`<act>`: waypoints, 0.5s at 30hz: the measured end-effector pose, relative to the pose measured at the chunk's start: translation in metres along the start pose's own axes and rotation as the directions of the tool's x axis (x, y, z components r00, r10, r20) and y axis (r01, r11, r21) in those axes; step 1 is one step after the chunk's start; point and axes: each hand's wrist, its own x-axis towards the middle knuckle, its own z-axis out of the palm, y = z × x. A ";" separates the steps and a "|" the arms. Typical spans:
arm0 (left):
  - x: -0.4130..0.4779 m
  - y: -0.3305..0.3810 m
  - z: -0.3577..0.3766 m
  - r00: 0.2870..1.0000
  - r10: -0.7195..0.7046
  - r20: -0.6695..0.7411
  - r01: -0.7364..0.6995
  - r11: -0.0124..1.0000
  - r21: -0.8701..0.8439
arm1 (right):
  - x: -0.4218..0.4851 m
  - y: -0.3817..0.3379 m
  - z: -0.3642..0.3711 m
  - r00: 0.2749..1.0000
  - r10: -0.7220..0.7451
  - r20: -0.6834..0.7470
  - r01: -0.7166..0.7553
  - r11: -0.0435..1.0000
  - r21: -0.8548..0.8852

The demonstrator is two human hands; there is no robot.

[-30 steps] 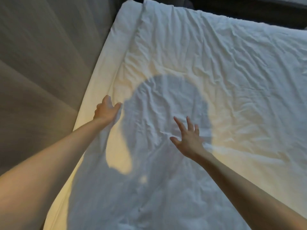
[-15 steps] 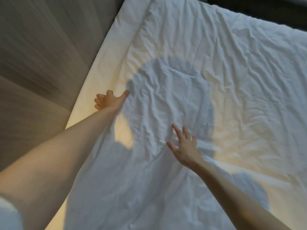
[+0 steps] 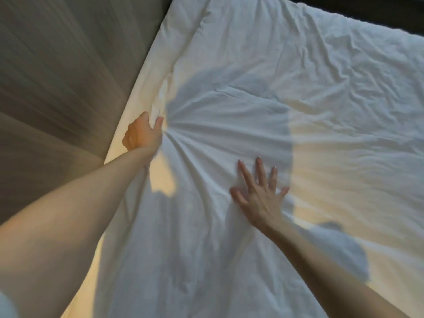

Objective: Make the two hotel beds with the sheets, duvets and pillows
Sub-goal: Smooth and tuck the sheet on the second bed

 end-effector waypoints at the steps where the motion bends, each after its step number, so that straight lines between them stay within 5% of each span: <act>1: 0.003 -0.005 0.008 0.998 -0.033 0.049 0.033 0.999 0.008 | 0.002 0.005 0.003 0.999 -0.003 0.040 0.003 1.000 -0.006; 3: 0.008 -0.009 0.020 0.979 -0.165 0.122 0.167 0.986 0.001 | 0.004 0.017 0.008 0.992 -0.024 0.125 0.026 0.999 -0.019; 5: 0.011 -0.003 0.026 0.983 -0.180 0.042 0.177 0.982 0.072 | 0.004 0.029 0.008 0.988 -0.101 0.115 0.097 0.994 0.045; 8: -0.002 0.024 0.025 0.963 0.218 -0.160 -0.186 0.963 0.195 | -0.004 0.044 -0.002 0.984 -0.126 -0.128 0.158 0.948 0.275; 11: -0.061 0.070 0.038 0.892 0.449 0.047 -0.449 0.871 0.197 | -0.008 0.059 -0.004 0.943 -0.020 -0.332 0.110 0.961 0.254; 15: -0.185 0.105 0.097 0.692 0.676 0.254 -0.721 0.667 0.189 | -0.011 0.097 0.005 0.920 0.153 -0.361 -0.051 0.960 0.277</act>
